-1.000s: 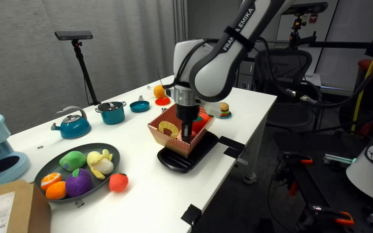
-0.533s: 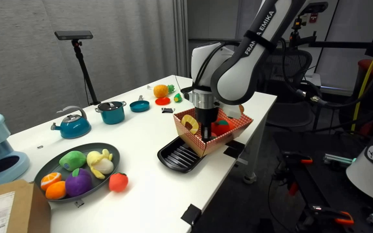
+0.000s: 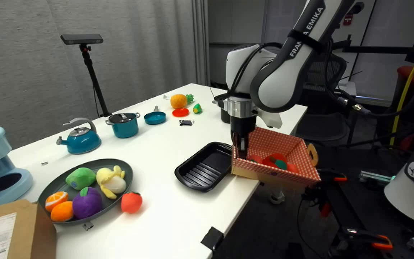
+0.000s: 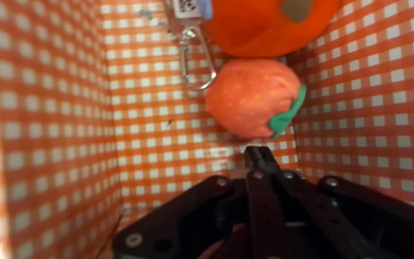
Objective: Put the peach plush toy in the box then put all the fruit toys in the box on the black tray
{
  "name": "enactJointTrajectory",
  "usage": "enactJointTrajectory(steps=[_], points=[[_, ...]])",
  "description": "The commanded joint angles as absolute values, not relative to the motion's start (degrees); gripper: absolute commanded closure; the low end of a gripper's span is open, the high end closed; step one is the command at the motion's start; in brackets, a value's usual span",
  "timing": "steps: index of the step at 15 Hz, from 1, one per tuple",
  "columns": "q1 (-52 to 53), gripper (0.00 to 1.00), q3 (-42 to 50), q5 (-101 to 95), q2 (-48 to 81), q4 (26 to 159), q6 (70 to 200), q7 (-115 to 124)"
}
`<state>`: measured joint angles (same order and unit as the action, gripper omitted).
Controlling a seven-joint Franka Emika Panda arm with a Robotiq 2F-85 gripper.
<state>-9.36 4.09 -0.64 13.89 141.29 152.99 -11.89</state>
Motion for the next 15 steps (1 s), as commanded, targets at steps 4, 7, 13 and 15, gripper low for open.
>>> enactJointTrajectory(steps=[4,7,13,15], points=[[-9.55,1.0,7.41,-2.6,1.92,142.24,147.11,-11.32],[-9.66,1.0,8.16,-2.06,-1.37,141.99,144.87,-12.12],[-9.43,1.0,9.01,-0.69,-3.75,140.91,142.01,-12.58],[-9.45,1.0,9.05,-1.35,-3.71,140.39,141.3,-11.36]])
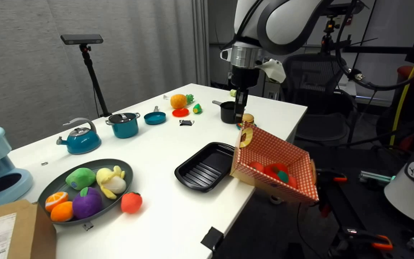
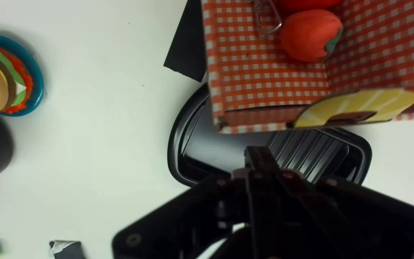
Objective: Put the peach plush toy in the box then put all the fruit toys in the box on the black tray
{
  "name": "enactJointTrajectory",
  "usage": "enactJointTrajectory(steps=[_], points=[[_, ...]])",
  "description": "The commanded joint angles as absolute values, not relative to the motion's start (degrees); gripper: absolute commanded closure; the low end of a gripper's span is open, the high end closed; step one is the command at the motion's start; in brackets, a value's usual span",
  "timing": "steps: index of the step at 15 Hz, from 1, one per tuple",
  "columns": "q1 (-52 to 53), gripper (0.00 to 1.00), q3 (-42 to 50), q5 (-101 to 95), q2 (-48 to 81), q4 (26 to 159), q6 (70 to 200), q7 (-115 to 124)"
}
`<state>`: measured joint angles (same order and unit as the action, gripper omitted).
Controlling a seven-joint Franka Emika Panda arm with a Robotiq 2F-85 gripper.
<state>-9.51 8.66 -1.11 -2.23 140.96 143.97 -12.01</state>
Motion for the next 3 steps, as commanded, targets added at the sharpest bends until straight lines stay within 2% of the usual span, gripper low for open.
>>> enactJointTrajectory(steps=[1,3], points=[[-9.41,1.0,9.06,-1.01,-3.74,140.1,140.95,-11.67],[-9.71,1.0,9.03,-3.59,-3.38,138.69,138.25,-8.04]])
